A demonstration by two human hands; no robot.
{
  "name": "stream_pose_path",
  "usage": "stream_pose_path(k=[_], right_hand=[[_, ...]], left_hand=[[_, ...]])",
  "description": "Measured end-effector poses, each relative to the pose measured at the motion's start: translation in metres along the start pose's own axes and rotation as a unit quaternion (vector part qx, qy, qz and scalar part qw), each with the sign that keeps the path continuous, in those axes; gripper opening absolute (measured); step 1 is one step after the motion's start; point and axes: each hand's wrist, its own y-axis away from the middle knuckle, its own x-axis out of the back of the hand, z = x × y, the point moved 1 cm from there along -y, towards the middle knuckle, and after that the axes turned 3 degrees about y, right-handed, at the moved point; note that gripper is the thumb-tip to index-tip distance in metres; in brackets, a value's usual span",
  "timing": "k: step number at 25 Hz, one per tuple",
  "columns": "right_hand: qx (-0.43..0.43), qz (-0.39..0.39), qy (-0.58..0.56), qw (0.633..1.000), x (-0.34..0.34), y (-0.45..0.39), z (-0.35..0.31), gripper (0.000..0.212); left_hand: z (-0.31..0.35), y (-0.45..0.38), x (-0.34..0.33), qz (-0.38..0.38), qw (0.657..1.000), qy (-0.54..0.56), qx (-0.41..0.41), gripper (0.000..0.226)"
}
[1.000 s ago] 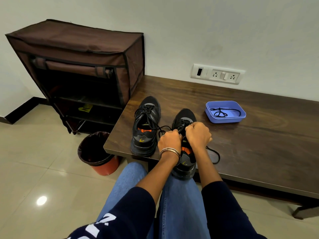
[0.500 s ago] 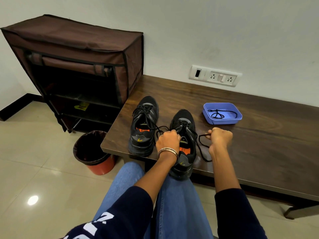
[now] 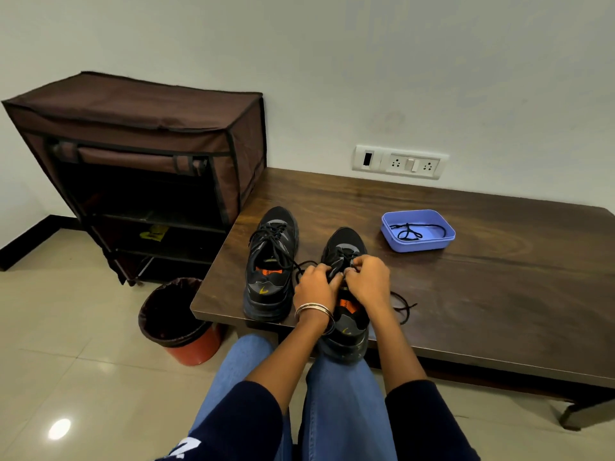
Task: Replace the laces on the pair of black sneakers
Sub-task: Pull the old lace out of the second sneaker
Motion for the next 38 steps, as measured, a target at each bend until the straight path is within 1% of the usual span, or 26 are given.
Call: stream_pose_path(k=[2, 5, 6, 7, 8, 10, 12, 13, 15, 18, 21, 23, 25, 26, 27, 28, 29, 30, 31, 32, 33, 34, 35, 36, 37, 38], right_hand=[[0.005, 0.006, 0.022, 1.000, -0.005, 0.001, 0.004, 0.019], [0.018, 0.012, 0.051, 0.998, -0.005, 0.005, 0.013, 0.029], [0.021, 0.021, 0.057, 0.998, -0.006, 0.005, 0.018, 0.033], [0.019, 0.030, 0.058, 0.998, -0.005, 0.005, 0.021, 0.033], [0.023, 0.038, 0.060, 0.997, -0.005, 0.005, 0.022, 0.030], [0.037, 0.048, 0.069, 0.996, -0.005, 0.005, 0.023, 0.022], [0.045, 0.062, 0.072, 0.994, -0.006, 0.005, 0.023, 0.017], [0.043, 0.071, 0.072, 0.994, -0.006, 0.004, 0.023, 0.017], [0.040, 0.081, 0.070, 0.993, -0.005, 0.003, 0.024, 0.017], [0.040, 0.073, 0.073, 0.994, -0.005, 0.002, 0.026, 0.018], [0.043, 0.062, 0.092, 0.993, -0.007, -0.001, 0.027, 0.022], [0.045, 0.047, 0.115, 0.991, -0.009, -0.001, 0.028, 0.025], [0.036, 0.029, 0.135, 0.990, -0.008, 0.000, 0.026, 0.028], [0.033, 0.021, 0.141, 0.989, -0.008, 0.000, 0.026, 0.029], [0.032, 0.015, 0.146, 0.989, -0.008, 0.001, 0.025, 0.029], [0.030, 0.012, 0.150, 0.988, -0.009, 0.002, 0.025, 0.029], [0.028, 0.010, 0.154, 0.988, -0.009, 0.002, 0.024, 0.029], [0.027, 0.010, 0.159, 0.987, -0.009, 0.002, 0.024, 0.030], [0.027, 0.010, 0.164, 0.986, -0.010, 0.002, 0.024, 0.030], [0.027, 0.011, 0.168, 0.985, -0.011, 0.001, 0.024, 0.029], [0.028, 0.012, 0.171, 0.985, -0.011, 0.001, 0.024, 0.029], [0.028, 0.014, 0.172, 0.985, -0.011, 0.001, 0.024, 0.028], [0.029, 0.015, 0.173, 0.984, -0.011, 0.001, 0.024, 0.028], [0.030, 0.017, 0.175, 0.984, -0.011, 0.001, 0.024, 0.027], [0.030, 0.019, 0.177, 0.984, -0.011, 0.001, 0.025, 0.027], [0.031, 0.021, 0.178, 0.983, -0.010, 0.001, 0.025, 0.026]], left_hand=[[-0.010, -0.001, -0.002, 0.008, 0.995, 0.095, 0.005, 0.039], [-0.007, -0.004, 0.002, 0.049, 0.963, 0.263, 0.018, 0.033], [0.001, -0.008, 0.004, 0.076, 0.958, 0.277, 0.003, 0.033], [0.010, -0.014, 0.007, 0.090, 0.963, 0.253, -0.023, 0.030], [0.020, -0.022, 0.010, 0.080, 0.973, 0.209, -0.057, 0.025], [0.039, -0.038, 0.015, 0.000, 0.990, 0.060, -0.125, 0.023], [0.049, -0.050, 0.016, -0.077, 0.981, -0.104, -0.144, 0.024], [0.052, -0.053, 0.014, -0.088, 0.975, -0.149, -0.139, 0.024], [0.057, -0.050, 0.009, -0.066, 0.972, -0.185, -0.126, 0.022], [0.059, -0.042, -0.001, -0.015, 0.965, -0.220, -0.140, 0.020], [0.056, -0.043, -0.007, -0.029, 0.950, -0.254, -0.176, 0.029], [0.052, -0.046, -0.011, -0.034, 0.951, -0.246, -0.186, 0.035], [0.048, -0.046, -0.010, 0.001, 0.967, -0.202, -0.153, 0.031], [0.044, -0.049, -0.009, 0.041, 0.983, -0.149, -0.101, 0.027], [0.039, -0.054, -0.004, 0.075, 0.993, -0.082, -0.026, 0.025], [0.033, -0.060, 0.000, 0.092, 0.995, -0.011, 0.048, 0.025], [0.028, -0.064, 0.003, 0.086, 0.990, 0.049, 0.097, 0.027], [0.026, -0.067, 0.006, 0.072, 0.986, 0.090, 0.120, 0.028], [0.027, -0.066, 0.008, 0.062, 0.984, 0.111, 0.122, 0.028], [0.032, -0.063, 0.011, 0.064, 0.987, 0.108, 0.103, 0.026], [0.036, -0.060, 0.013, 0.073, 0.992, 0.089, 0.055, 0.025], [0.038, -0.060, 0.015, 0.079, 0.995, 0.048, -0.025, 0.025], [0.040, -0.060, 0.015, 0.065, 0.991, -0.016, -0.117, 0.025], [0.043, -0.061, 0.016, 0.025, 0.977, -0.092, -0.189, 0.026], [0.045, -0.063, 0.014, -0.025, 0.961, -0.166, -0.222, 0.026], [0.047, -0.067, 0.012, -0.070, 0.950, -0.213, -0.216, 0.027]])
